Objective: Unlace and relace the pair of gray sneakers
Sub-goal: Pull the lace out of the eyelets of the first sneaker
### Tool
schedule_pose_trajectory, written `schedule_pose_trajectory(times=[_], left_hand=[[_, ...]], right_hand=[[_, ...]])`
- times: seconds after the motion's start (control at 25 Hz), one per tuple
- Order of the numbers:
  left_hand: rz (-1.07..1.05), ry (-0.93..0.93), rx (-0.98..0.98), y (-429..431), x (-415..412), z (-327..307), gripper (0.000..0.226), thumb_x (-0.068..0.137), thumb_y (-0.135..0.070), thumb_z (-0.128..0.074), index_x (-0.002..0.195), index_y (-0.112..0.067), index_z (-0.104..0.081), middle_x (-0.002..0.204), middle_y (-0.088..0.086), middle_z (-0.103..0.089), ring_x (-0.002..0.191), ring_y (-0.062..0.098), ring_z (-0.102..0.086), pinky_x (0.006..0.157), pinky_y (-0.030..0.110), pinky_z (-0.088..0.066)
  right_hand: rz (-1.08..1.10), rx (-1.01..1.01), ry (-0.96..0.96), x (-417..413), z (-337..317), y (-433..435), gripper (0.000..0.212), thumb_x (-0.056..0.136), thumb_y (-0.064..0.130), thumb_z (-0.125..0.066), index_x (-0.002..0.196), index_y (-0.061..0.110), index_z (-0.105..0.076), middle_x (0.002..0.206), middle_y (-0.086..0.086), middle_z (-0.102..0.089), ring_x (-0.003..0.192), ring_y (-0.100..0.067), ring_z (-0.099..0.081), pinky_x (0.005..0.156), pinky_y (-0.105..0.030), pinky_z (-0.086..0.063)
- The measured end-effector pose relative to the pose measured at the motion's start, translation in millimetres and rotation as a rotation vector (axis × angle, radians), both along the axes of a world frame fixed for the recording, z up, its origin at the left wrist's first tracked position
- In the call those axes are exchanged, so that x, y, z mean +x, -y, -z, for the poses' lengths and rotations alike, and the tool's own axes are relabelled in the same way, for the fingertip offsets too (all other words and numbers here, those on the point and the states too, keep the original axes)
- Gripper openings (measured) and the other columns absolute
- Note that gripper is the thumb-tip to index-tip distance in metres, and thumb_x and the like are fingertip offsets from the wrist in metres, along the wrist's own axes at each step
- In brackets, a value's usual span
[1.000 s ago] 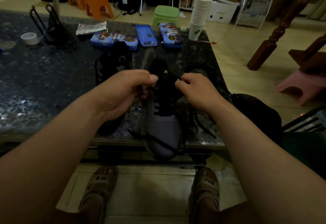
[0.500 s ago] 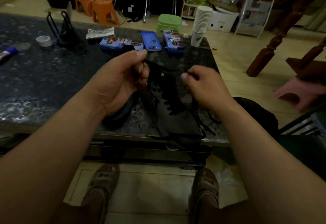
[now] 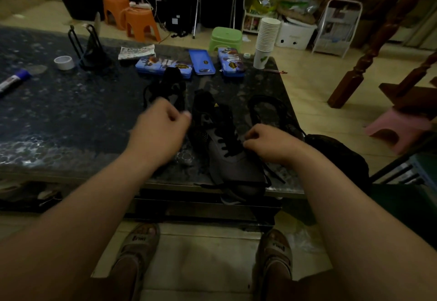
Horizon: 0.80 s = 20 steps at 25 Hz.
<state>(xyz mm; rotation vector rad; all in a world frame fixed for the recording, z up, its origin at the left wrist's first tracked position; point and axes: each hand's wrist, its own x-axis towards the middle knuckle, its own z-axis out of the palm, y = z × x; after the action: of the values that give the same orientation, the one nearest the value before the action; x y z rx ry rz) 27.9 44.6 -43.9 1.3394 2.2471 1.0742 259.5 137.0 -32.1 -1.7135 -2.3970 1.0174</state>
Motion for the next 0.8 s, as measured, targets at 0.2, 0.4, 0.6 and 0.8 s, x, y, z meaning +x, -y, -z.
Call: schedule_pose_trajectory(times=[0.2, 0.4, 0.6, 0.8], left_hand=[[0.336, -0.058, -0.358, -5.8, 45.7, 35.9, 0.039, 0.092, -0.061, -0.064, 0.095, -0.023, -0.055, 0.091, -0.004, -0.063, 0.081, 0.013, -0.060, 0.066, 0.033, -0.047], [0.331, 0.001, -0.258, -21.0, 36.3, 37.1, 0.034, 0.096, -0.045, -0.067, 0.113, -0.023, -0.047, 0.095, -0.007, -0.057, 0.082, 0.007, -0.056, 0.059, 0.026, -0.039], [0.265, -0.029, -0.216, -29.2, 23.8, 30.0, 0.018, 0.099, -0.043, -0.056, 0.097, -0.026, -0.059, 0.087, -0.004, -0.066, 0.083, 0.020, -0.065, 0.067, 0.035, -0.049], [0.152, -0.556, 0.100, -23.0, 16.4, 25.7, 0.033, 0.093, -0.041, -0.065, 0.122, -0.025, -0.061, 0.124, 0.003, -0.056, 0.118, 0.034, -0.049, 0.091, 0.050, -0.043]], right_hand=[[-0.075, 0.045, 0.078, 3.6, -0.2, 8.3, 0.017, 0.099, 0.033, -0.065, 0.100, 0.016, -0.064, 0.097, -0.005, -0.066, 0.088, -0.021, -0.063, 0.071, -0.038, -0.051], [-0.094, -0.022, -0.081, -5.5, -4.2, 24.3, 0.011, 0.101, 0.017, -0.061, 0.097, 0.009, -0.067, 0.088, -0.010, -0.073, 0.077, -0.022, -0.074, 0.071, -0.042, -0.061], [-0.288, -0.388, -0.307, -12.5, -1.7, 36.3, 0.021, 0.105, 0.011, -0.051, 0.107, 0.017, -0.071, 0.093, -0.014, -0.075, 0.074, -0.018, -0.071, 0.071, -0.036, -0.056], [0.168, 0.155, -0.311, -2.9, 23.9, -1.6, 0.008, 0.097, 0.024, -0.068, 0.104, 0.022, -0.064, 0.087, 0.002, -0.069, 0.074, -0.012, -0.067, 0.061, -0.023, -0.052]])
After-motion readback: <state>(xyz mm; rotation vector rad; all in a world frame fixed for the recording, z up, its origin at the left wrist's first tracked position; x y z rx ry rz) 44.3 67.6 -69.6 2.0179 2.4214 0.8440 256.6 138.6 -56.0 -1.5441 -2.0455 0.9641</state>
